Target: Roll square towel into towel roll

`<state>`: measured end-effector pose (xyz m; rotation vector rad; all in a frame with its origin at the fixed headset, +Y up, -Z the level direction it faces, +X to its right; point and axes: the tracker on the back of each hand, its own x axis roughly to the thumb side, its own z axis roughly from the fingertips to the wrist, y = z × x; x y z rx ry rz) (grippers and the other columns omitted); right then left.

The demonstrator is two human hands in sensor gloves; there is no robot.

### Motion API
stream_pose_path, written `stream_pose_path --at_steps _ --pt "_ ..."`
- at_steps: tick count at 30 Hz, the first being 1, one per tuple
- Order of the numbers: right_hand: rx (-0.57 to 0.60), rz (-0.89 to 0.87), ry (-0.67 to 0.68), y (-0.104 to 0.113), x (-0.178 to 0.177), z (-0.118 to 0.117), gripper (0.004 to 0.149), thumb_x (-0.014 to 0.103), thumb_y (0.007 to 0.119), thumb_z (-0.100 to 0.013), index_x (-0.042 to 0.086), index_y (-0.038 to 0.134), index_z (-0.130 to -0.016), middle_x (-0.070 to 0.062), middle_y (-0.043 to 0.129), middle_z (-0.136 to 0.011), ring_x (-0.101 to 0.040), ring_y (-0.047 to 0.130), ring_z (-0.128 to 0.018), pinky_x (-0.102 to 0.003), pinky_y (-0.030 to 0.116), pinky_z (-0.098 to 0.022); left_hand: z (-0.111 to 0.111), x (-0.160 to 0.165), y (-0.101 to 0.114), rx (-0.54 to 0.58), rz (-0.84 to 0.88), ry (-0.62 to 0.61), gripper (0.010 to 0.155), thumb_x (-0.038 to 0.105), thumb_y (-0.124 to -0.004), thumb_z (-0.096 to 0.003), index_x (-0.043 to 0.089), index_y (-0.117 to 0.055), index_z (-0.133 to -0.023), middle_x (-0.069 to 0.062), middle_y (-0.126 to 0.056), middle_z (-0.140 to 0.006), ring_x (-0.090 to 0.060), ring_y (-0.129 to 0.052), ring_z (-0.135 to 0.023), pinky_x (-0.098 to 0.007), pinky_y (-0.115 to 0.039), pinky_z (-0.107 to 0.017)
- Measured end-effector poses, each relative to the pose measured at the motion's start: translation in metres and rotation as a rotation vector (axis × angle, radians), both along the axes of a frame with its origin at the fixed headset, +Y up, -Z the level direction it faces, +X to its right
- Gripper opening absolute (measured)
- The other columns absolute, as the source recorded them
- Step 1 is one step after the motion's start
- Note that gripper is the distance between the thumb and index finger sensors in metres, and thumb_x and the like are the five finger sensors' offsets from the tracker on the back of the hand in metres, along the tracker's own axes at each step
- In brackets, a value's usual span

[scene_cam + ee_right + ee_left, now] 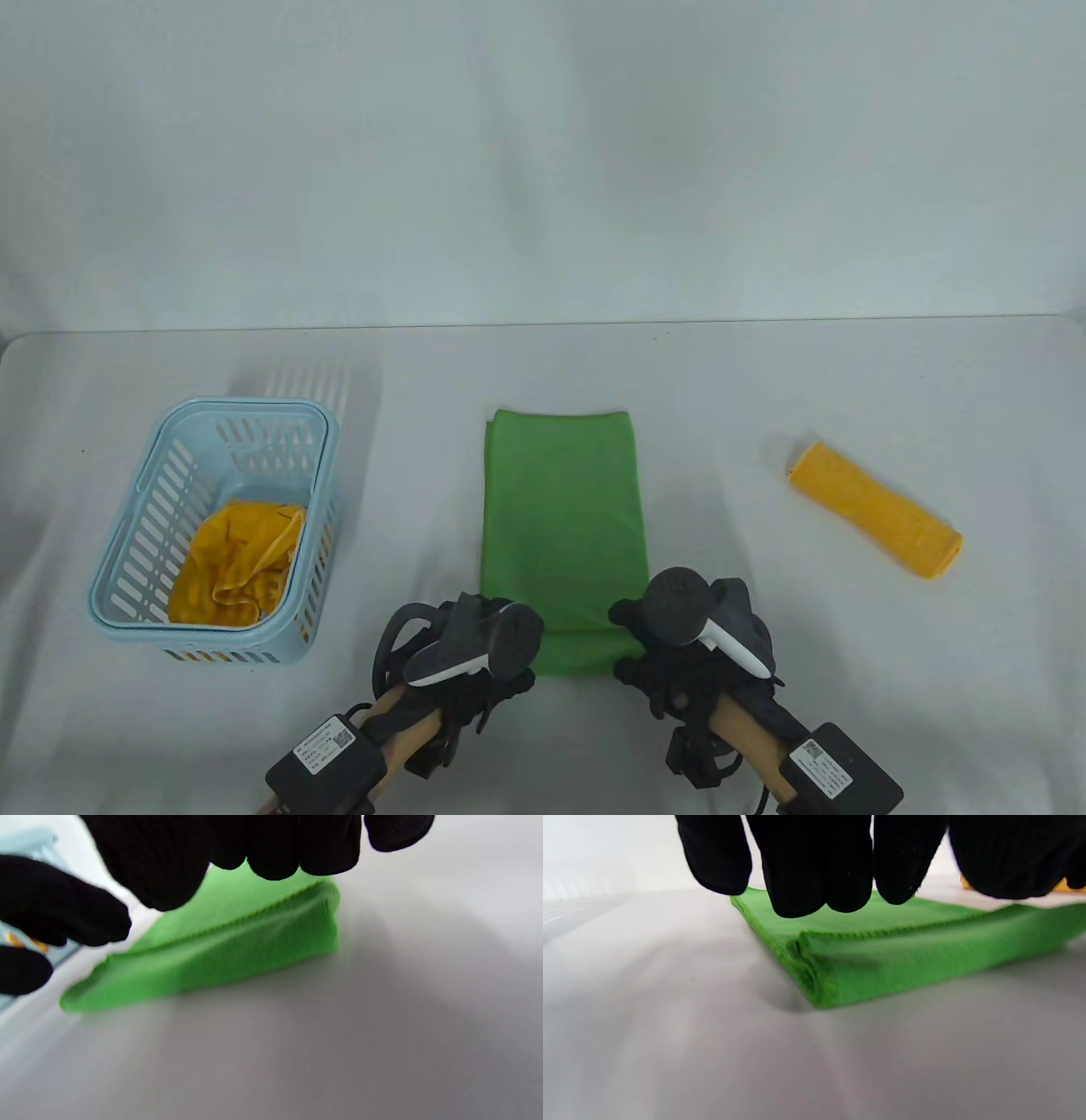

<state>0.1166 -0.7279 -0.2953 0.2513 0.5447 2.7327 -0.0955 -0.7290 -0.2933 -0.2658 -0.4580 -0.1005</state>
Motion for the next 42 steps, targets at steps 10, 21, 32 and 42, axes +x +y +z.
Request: stream_pose_path --at_steps 10,21,32,42 --pt "0.188 0.36 0.058 -0.022 -0.018 0.009 0.067 0.045 0.087 -0.028 0.028 0.068 -0.09 0.003 0.068 -0.1 -0.031 0.073 -0.093 -0.056 0.061 -0.069 0.005 0.003 -0.019 0.024 -0.122 -0.039 0.07 0.052 -0.077 -0.035 0.034 -0.063 -0.101 0.006 -0.064 -0.109 -0.023 -0.077 -0.1 -0.046 -0.069 -0.074" --pt "0.314 0.339 0.028 -0.02 -0.017 0.006 0.046 0.038 0.082 -0.034 0.03 0.08 -0.08 0.006 0.083 -0.091 -0.027 0.088 -0.084 -0.052 0.072 -0.064 0.002 -0.003 -0.022 0.028 -0.119 -0.013 0.075 0.055 -0.078 -0.0334 0.038 -0.055 -0.103 0.008 -0.059 -0.11 -0.018 -0.074 -0.1 -0.043 -0.068 -0.075" --pt "0.101 -0.002 -0.127 -0.016 0.017 -0.018 0.046 0.042 0.077 -0.036 0.032 0.082 -0.08 0.006 0.087 -0.087 -0.026 0.087 -0.081 -0.051 0.071 -0.062 -0.011 -0.009 -0.02 0.024 -0.058 0.043 0.069 0.045 -0.078 -0.0381 0.038 -0.054 -0.102 0.01 -0.063 -0.106 -0.015 -0.078 -0.094 -0.044 -0.068 -0.075" --pt "-0.011 -0.08 -0.097 -0.016 0.024 -0.021 0.046 0.046 0.075 -0.037 0.035 0.08 -0.081 0.003 0.092 -0.08 -0.027 0.088 -0.077 -0.053 0.071 -0.06 -0.023 -0.034 -0.008 -0.137 0.186 0.165 0.056 0.04 -0.077 -0.0395 0.036 -0.072 -0.095 0.011 -0.093 -0.087 -0.015 -0.102 -0.074 -0.046 -0.077 -0.068"
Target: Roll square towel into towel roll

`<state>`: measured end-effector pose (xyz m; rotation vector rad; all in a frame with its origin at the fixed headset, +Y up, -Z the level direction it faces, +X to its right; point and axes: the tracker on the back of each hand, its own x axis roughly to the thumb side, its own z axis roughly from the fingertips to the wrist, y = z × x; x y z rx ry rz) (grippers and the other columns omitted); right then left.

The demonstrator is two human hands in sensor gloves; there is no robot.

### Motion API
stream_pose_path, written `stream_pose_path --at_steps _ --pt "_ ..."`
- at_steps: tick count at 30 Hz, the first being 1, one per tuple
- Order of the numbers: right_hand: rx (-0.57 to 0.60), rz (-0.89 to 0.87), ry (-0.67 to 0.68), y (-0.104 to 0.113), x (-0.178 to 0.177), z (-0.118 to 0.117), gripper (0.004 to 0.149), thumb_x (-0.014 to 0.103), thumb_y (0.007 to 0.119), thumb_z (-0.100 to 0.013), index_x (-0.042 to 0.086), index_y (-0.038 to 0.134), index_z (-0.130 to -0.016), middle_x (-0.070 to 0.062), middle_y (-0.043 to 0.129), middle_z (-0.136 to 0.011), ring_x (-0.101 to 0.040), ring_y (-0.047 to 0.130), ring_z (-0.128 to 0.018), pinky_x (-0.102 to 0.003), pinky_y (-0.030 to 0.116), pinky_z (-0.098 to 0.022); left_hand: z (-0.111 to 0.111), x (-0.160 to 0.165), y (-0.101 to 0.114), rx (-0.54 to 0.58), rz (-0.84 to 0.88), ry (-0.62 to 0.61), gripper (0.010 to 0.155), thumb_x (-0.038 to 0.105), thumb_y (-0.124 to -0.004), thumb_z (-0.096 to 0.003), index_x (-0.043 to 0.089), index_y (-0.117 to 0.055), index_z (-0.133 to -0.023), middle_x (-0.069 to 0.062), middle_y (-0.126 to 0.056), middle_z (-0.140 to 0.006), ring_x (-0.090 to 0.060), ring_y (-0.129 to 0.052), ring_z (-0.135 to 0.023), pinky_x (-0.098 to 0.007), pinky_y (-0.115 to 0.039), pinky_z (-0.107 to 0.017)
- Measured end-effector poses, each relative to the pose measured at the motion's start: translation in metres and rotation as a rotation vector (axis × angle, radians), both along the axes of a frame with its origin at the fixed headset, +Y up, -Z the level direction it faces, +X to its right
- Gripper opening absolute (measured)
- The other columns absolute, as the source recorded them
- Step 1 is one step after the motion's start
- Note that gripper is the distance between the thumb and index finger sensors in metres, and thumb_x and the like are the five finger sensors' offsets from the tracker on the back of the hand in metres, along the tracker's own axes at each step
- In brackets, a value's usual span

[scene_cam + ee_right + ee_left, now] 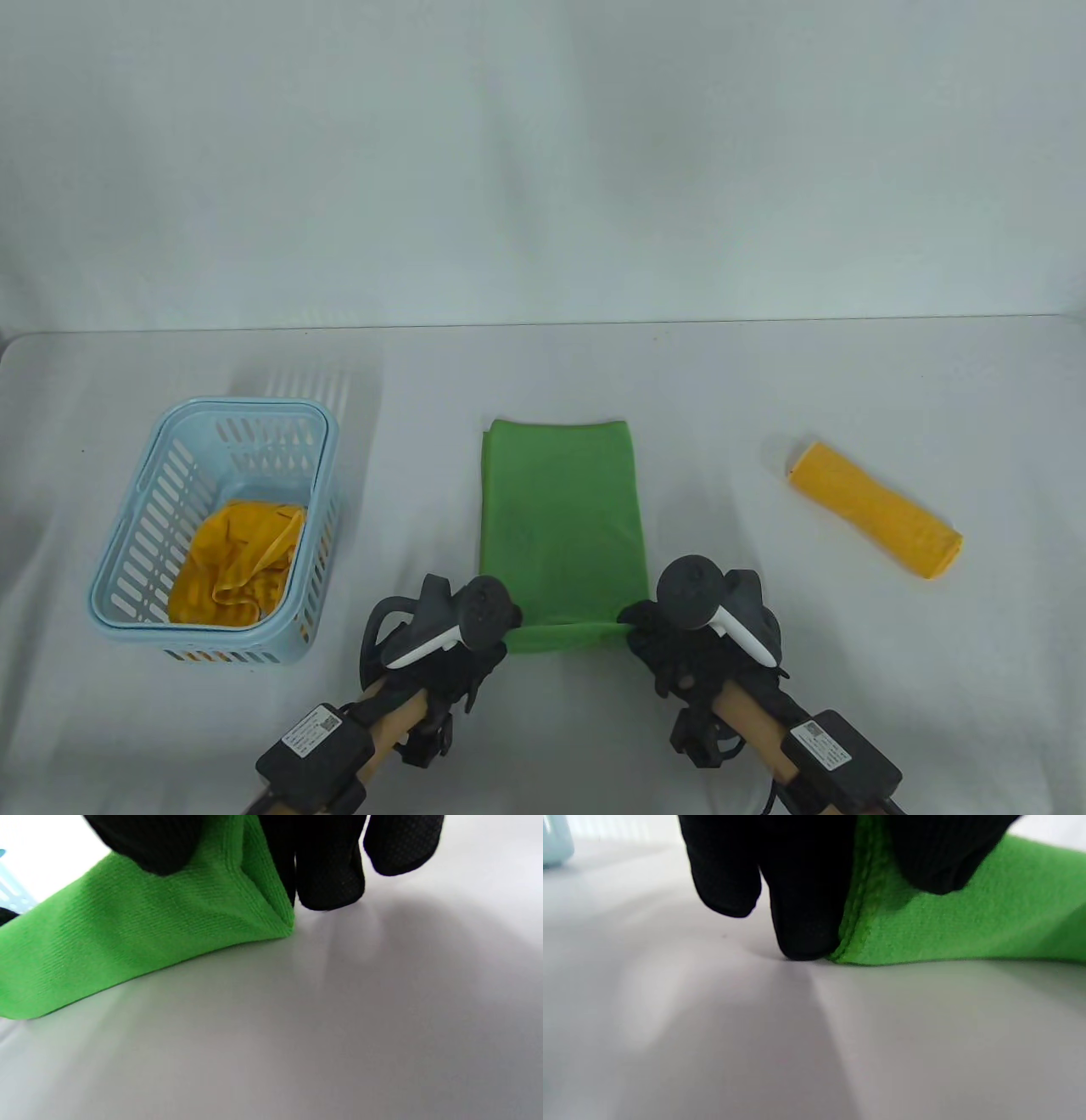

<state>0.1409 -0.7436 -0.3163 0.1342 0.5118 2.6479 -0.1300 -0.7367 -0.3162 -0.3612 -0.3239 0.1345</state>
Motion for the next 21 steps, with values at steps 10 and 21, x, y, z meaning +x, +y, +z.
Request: stream_pose_path --at_steps 10,21 --pt "-0.054 -0.08 -0.061 -0.008 0.009 -0.003 0.048 0.047 0.076 -0.035 0.03 0.08 -0.079 0.003 0.096 -0.068 -0.025 0.093 -0.063 -0.051 0.074 -0.056 -0.003 -0.011 -0.002 -0.092 0.073 0.063 0.051 0.043 -0.078 -0.0386 0.035 -0.08 -0.089 0.01 -0.098 -0.079 -0.016 -0.104 -0.067 -0.046 -0.079 -0.063" --pt "0.025 -0.03 -0.192 -0.009 0.01 -0.007 0.048 0.048 0.076 -0.034 0.031 0.08 -0.079 0.004 0.097 -0.066 -0.024 0.094 -0.058 -0.05 0.076 -0.053 -0.011 -0.011 -0.008 0.0 -0.007 0.184 0.049 0.051 -0.078 -0.0368 0.035 -0.083 -0.083 0.013 -0.098 -0.071 -0.013 -0.104 -0.059 -0.045 -0.079 -0.062"
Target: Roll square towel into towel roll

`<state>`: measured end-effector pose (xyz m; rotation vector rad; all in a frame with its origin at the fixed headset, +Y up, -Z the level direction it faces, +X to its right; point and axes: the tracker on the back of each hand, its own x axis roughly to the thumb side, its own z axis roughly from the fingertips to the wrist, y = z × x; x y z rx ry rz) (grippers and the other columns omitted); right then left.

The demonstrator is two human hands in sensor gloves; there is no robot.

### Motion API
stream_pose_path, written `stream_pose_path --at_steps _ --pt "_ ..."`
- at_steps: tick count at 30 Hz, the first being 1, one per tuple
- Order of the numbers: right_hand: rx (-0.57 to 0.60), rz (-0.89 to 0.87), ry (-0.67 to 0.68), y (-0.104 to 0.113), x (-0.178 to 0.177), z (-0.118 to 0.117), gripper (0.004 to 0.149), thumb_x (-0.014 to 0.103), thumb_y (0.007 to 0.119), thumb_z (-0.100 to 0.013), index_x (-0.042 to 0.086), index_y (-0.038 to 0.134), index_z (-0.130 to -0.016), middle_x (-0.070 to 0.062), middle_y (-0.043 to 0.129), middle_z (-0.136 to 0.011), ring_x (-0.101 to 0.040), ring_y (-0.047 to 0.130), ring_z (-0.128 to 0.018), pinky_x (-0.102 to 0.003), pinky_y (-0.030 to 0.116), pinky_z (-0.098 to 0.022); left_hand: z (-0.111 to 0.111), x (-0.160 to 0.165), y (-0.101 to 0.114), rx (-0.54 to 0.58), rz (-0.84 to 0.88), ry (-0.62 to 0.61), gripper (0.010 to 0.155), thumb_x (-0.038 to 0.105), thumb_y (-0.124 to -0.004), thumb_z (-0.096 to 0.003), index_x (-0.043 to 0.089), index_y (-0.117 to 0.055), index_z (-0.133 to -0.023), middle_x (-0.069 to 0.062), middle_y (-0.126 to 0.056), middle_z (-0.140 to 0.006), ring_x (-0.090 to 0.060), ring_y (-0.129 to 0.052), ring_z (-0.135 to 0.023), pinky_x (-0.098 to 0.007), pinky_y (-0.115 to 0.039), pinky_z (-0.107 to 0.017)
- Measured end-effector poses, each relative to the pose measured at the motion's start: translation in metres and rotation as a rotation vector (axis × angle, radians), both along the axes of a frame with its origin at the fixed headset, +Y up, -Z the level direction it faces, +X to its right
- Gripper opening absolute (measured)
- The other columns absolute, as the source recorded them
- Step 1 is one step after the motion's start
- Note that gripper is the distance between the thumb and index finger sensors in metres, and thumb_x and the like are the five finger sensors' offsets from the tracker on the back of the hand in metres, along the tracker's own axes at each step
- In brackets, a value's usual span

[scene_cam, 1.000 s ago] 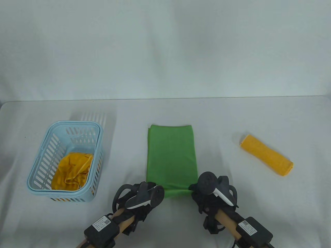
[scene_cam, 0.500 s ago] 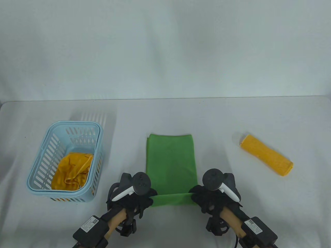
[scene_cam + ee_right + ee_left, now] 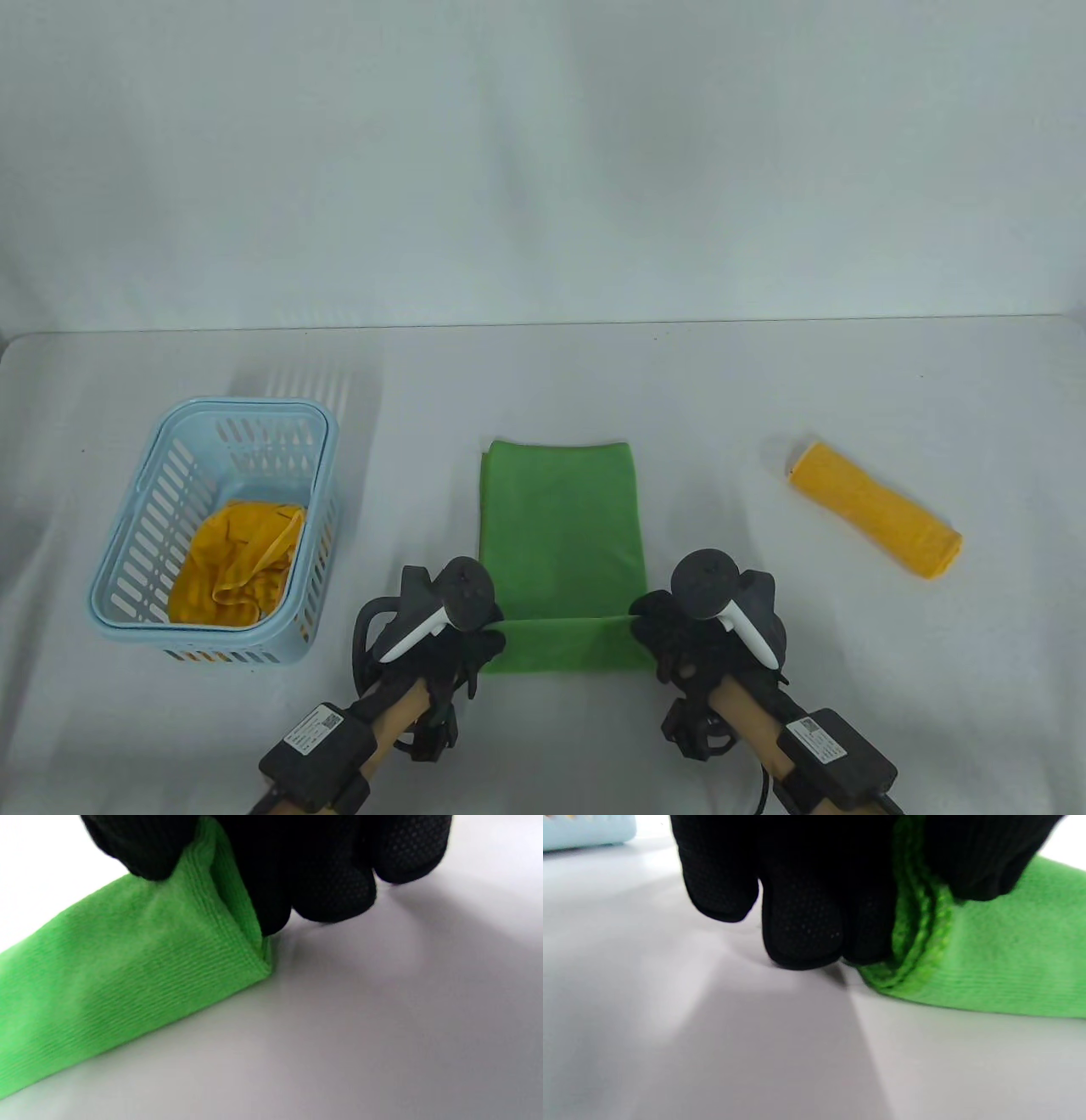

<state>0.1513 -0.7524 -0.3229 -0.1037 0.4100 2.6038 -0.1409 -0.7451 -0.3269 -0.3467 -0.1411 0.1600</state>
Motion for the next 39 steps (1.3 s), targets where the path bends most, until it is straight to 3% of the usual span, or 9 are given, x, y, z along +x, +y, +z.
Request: stream_pose_path --at_steps 10,17,22,26,28,30,32,39 --pt "0.021 0.007 -0.076 0.0 0.009 -0.003 0.048 0.047 0.076 -0.035 0.031 0.081 -0.079 0.004 0.096 -0.067 -0.024 0.093 -0.058 -0.05 0.075 -0.053 -0.004 -0.006 -0.004 0.037 -0.051 0.065 0.056 0.054 -0.076 -0.0369 0.035 -0.077 -0.089 0.012 -0.094 -0.075 -0.013 -0.101 -0.059 -0.045 -0.078 -0.063" --pt "0.058 -0.001 -0.082 0.008 0.011 -0.001 0.053 0.049 0.077 -0.034 0.031 0.077 -0.084 0.002 0.093 -0.075 -0.027 0.091 -0.067 -0.052 0.073 -0.057 -0.004 -0.014 0.001 0.061 -0.041 0.1 0.061 0.054 -0.077 -0.0365 0.033 -0.075 -0.094 0.009 -0.092 -0.084 -0.017 -0.1 -0.067 -0.047 -0.076 -0.065" --pt "0.143 0.019 -0.006 0.025 -0.001 0.009 0.056 0.05 0.077 -0.033 0.031 0.075 -0.085 0.001 0.091 -0.079 -0.028 0.089 -0.072 -0.053 0.071 -0.058 0.006 -0.007 0.018 0.166 -0.065 0.028 0.067 0.056 -0.078 -0.0344 0.033 -0.071 -0.097 0.007 -0.088 -0.092 -0.02 -0.098 -0.077 -0.049 -0.075 -0.066" --pt "0.18 0.072 0.127 0.033 -0.018 0.019 0.06 0.051 0.078 -0.032 0.032 0.069 -0.088 0.002 0.085 -0.086 -0.029 0.083 -0.08 -0.054 0.068 -0.061 0.018 0.011 0.027 0.22 -0.083 -0.128 0.07 0.056 -0.078 -0.0337 0.036 -0.066 -0.099 0.007 -0.079 -0.099 -0.02 -0.09 -0.086 -0.05 -0.072 -0.069" --pt "0.14 0.123 0.24 0.029 -0.03 0.023 0.062 0.046 0.08 -0.033 0.034 0.063 -0.092 0.002 0.075 -0.093 -0.029 0.075 -0.088 -0.055 0.063 -0.065 0.024 0.023 0.023 0.2 -0.12 -0.242 0.07 0.054 -0.078 -0.034 0.038 -0.062 -0.1 0.008 -0.071 -0.104 -0.021 -0.083 -0.093 -0.05 -0.068 -0.072" --pt "0.112 0.193 0.291 0.023 -0.038 0.026 0.058 0.032 0.078 -0.037 0.035 0.06 -0.092 0.004 0.07 -0.097 -0.029 0.07 -0.092 -0.056 0.06 -0.067 0.027 0.031 0.017 0.197 -0.172 -0.273 0.069 0.054 -0.078 -0.0339 0.038 -0.063 -0.1 0.008 -0.07 -0.105 -0.021 -0.081 -0.094 -0.05 -0.068 -0.072" --pt "0.088 0.279 0.312 0.014 -0.043 0.026 0.058 0.028 0.077 -0.037 0.034 0.06 -0.092 0.005 0.067 -0.099 -0.029 0.067 -0.094 -0.056 0.058 -0.068 0.028 0.037 0.011 0.2 -0.235 -0.3 0.069 0.053 -0.078 -0.034 0.038 -0.064 -0.099 0.008 -0.07 -0.104 -0.021 -0.081 -0.094 -0.05 -0.068 -0.072" --pt "0.114 0.398 0.326 0.002 -0.048 0.028 0.067 0.044 0.08 -0.033 0.033 0.057 -0.095 0.005 0.061 -0.103 -0.031 0.063 -0.097 -0.058 0.056 -0.069 0.026 0.038 -0.006 0.177 -0.314 -0.306 0.073 0.054 -0.078 -0.0343 0.036 -0.057 -0.102 0.007 -0.063 -0.107 -0.022 -0.077 -0.097 -0.049 -0.067 -0.073"
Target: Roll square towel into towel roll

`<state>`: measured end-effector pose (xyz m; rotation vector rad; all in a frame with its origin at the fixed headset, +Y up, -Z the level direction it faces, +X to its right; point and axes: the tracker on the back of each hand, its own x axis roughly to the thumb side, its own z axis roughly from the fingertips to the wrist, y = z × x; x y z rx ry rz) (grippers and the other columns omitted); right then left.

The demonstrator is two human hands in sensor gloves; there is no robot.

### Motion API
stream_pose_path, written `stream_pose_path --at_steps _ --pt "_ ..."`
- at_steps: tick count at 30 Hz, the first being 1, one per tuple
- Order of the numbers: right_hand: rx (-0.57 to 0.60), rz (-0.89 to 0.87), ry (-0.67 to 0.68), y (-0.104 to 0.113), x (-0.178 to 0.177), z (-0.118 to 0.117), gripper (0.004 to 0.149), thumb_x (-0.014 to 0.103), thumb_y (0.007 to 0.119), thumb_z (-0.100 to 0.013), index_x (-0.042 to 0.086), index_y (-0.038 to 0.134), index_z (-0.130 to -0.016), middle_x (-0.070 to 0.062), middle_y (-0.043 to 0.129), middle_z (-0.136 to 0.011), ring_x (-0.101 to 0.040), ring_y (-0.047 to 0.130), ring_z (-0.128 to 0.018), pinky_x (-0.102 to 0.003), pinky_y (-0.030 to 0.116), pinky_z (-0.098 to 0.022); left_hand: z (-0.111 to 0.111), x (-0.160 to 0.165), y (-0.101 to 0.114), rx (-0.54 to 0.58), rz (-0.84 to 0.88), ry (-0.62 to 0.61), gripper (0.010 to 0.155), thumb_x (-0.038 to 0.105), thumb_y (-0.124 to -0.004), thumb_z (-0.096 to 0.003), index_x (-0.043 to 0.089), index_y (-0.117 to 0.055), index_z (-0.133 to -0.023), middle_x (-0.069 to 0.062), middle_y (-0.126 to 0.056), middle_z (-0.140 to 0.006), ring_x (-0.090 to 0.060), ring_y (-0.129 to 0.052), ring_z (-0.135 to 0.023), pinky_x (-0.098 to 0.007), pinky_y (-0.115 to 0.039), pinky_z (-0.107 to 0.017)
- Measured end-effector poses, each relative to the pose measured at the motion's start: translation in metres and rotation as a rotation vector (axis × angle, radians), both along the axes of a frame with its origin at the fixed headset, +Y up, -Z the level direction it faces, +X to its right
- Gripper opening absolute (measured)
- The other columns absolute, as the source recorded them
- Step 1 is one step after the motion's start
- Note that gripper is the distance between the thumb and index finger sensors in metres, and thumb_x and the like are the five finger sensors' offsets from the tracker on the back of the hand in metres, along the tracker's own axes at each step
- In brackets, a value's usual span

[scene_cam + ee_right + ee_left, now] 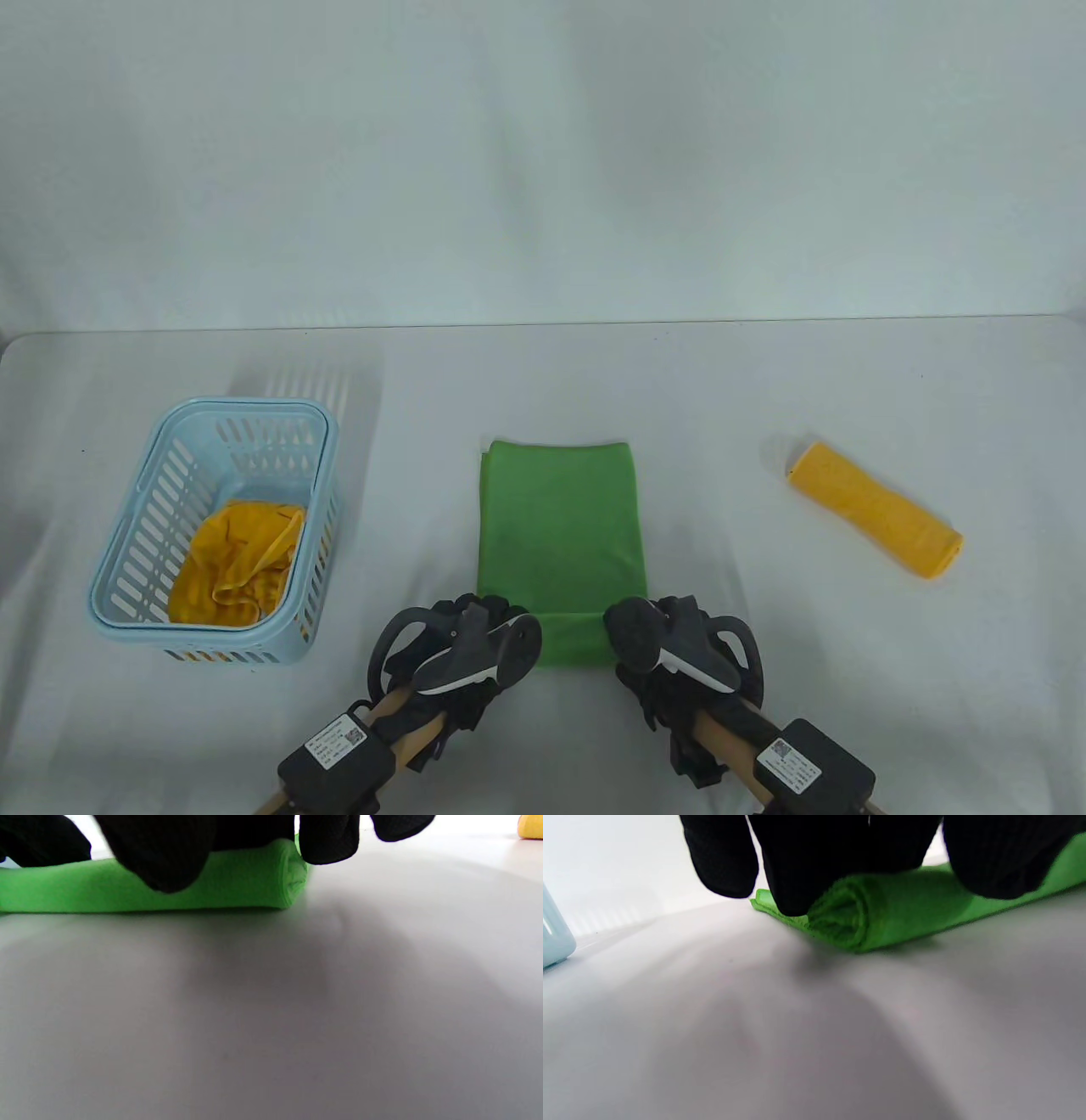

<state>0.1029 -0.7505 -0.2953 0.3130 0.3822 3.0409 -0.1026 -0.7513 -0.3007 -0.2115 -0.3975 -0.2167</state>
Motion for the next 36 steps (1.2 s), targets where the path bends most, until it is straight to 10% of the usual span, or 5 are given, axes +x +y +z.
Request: stream_pose_path --at_steps 18,36 --pt "0.035 -0.076 -0.053 -0.006 0.012 -0.014 0.056 0.041 0.073 -0.037 0.037 0.062 -0.092 0.009 0.068 -0.099 -0.028 0.073 -0.091 -0.054 0.063 -0.066 -0.01 -0.01 -0.008 -0.048 0.011 0.036 0.075 0.05 -0.075 -0.0372 0.037 -0.044 -0.104 0.009 -0.053 -0.11 -0.017 -0.069 -0.101 -0.044 -0.065 -0.077" --pt "-0.141 -0.408 -0.273 0.002 0.041 -0.021 0.056 0.048 0.077 -0.034 0.031 0.073 -0.087 0.005 0.096 -0.07 -0.024 0.093 -0.068 -0.051 0.074 -0.056 -0.019 -0.04 0.012 -0.255 0.395 0.231 0.059 0.051 -0.076 -0.0368 0.03 -0.078 -0.092 0.009 -0.1 -0.079 -0.017 -0.107 -0.066 -0.045 -0.082 -0.061"
